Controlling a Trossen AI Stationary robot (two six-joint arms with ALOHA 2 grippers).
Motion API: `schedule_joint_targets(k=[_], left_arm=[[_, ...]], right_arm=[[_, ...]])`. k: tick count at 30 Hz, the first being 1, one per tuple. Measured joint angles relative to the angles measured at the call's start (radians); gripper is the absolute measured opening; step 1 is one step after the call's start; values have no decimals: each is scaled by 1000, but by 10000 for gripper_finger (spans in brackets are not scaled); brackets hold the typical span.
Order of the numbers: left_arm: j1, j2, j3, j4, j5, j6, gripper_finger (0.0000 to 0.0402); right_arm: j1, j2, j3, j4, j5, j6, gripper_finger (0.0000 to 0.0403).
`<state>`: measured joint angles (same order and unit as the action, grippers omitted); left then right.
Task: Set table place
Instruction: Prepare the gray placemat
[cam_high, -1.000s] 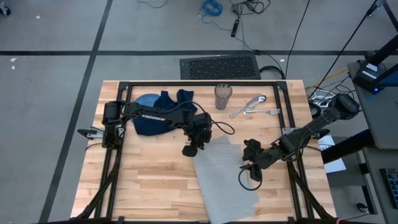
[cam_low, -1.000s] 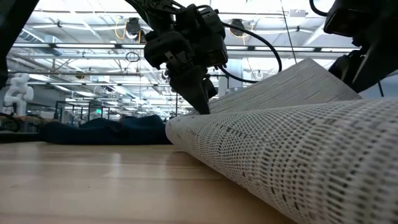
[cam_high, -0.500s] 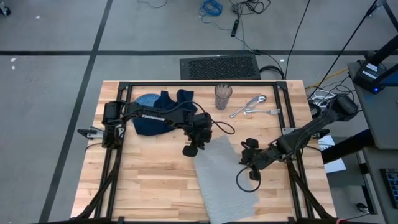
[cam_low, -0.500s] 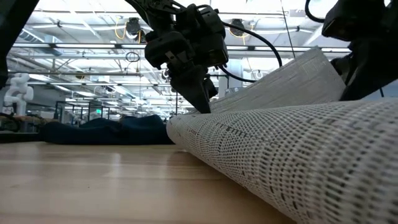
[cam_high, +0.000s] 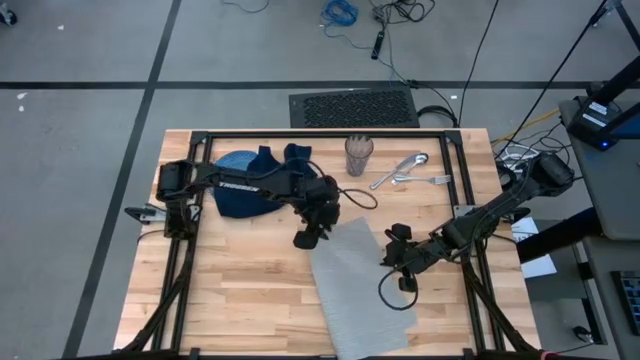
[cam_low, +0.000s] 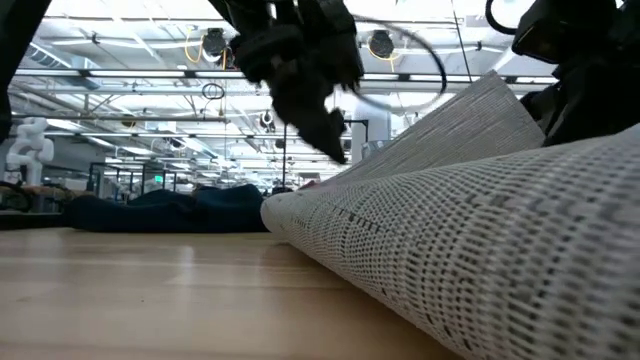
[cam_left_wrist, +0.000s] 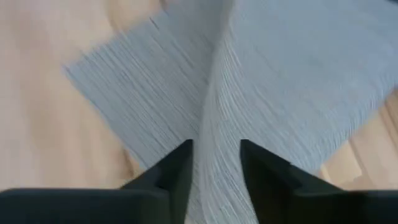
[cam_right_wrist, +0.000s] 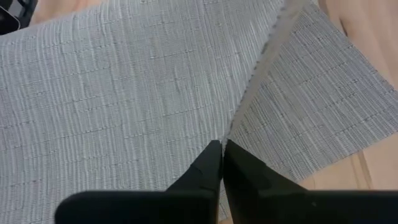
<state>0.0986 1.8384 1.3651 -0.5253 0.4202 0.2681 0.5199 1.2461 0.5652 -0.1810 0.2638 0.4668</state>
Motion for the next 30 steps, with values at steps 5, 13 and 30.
schedule_joint_targets(k=[5,13,30], left_arm=[[0,-159,0,-68,-130,-1,182],[-2,-511,2,-214,-258,-115,190],[-145,-742,2,-423,-461,-287,190]], right_arm=[[-18,-2,0,90,-6,-44,0],[-78,-18,72,206,-55,-156,0],[-335,125,427,197,-437,-312,0]])
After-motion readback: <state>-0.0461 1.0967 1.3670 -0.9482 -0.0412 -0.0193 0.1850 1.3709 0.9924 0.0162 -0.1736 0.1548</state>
